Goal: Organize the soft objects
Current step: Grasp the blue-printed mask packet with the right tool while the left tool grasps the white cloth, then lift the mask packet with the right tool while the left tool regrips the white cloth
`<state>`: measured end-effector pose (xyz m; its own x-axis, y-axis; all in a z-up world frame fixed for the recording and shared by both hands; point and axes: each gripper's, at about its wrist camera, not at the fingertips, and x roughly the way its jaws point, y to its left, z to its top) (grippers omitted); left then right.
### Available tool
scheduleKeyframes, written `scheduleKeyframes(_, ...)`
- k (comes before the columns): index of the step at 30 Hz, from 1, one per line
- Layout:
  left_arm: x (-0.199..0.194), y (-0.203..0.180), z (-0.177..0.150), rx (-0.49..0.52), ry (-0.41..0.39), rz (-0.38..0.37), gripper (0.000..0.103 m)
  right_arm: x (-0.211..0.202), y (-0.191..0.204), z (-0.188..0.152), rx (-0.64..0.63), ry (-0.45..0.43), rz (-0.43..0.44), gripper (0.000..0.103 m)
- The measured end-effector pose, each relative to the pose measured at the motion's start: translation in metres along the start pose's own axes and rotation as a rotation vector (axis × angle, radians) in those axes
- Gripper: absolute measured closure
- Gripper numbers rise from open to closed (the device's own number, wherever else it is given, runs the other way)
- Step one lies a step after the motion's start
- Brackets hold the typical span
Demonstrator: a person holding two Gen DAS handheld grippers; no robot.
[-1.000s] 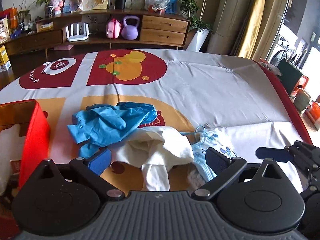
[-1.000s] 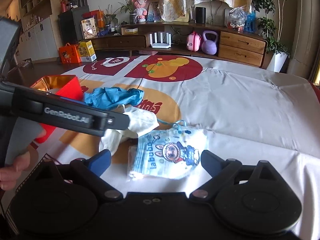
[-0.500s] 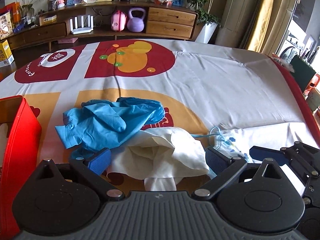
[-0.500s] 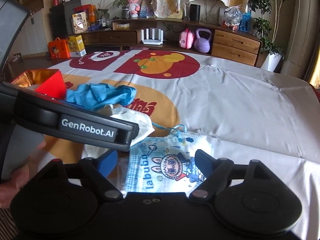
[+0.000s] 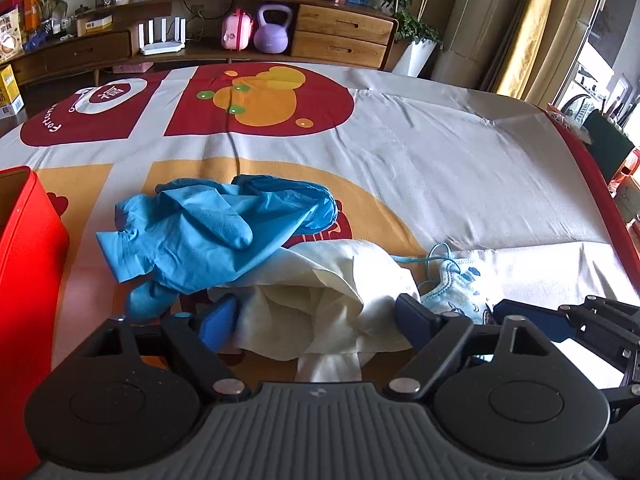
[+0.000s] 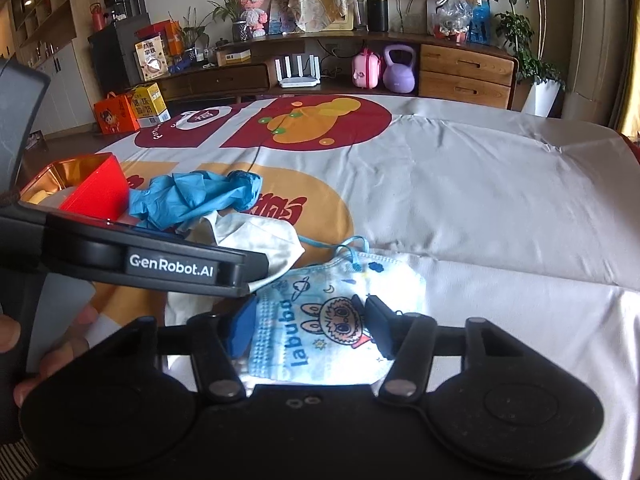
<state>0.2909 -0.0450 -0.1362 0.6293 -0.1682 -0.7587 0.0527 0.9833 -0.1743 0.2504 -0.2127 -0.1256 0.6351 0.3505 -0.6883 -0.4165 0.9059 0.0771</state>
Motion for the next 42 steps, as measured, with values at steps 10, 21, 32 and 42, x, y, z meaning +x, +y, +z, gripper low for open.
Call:
scheduleKeyframes(10,-0.007,0.005,-0.004,-0.015,-0.004,-0.048,0.072,-0.014,0.002,-0.001,0.013,-0.018,0.021,0.080)
scheduleKeyframes(21,-0.030,0.013,-0.012,-0.034,-0.028,-0.017,0.089,-0.034,-0.002,-0.007,0.033,-0.052,0.011,0.095)
scheduleKeyframes(32,-0.070,0.014,-0.019,-0.038,-0.044,-0.029,0.089,-0.070,0.002,-0.006,0.043,-0.105,0.016,0.095)
scheduleKeyframes(42,-0.092,0.019,-0.030,-0.020,-0.046,-0.045,0.089,-0.095,0.014,-0.006,0.036,-0.126,0.026,0.096)
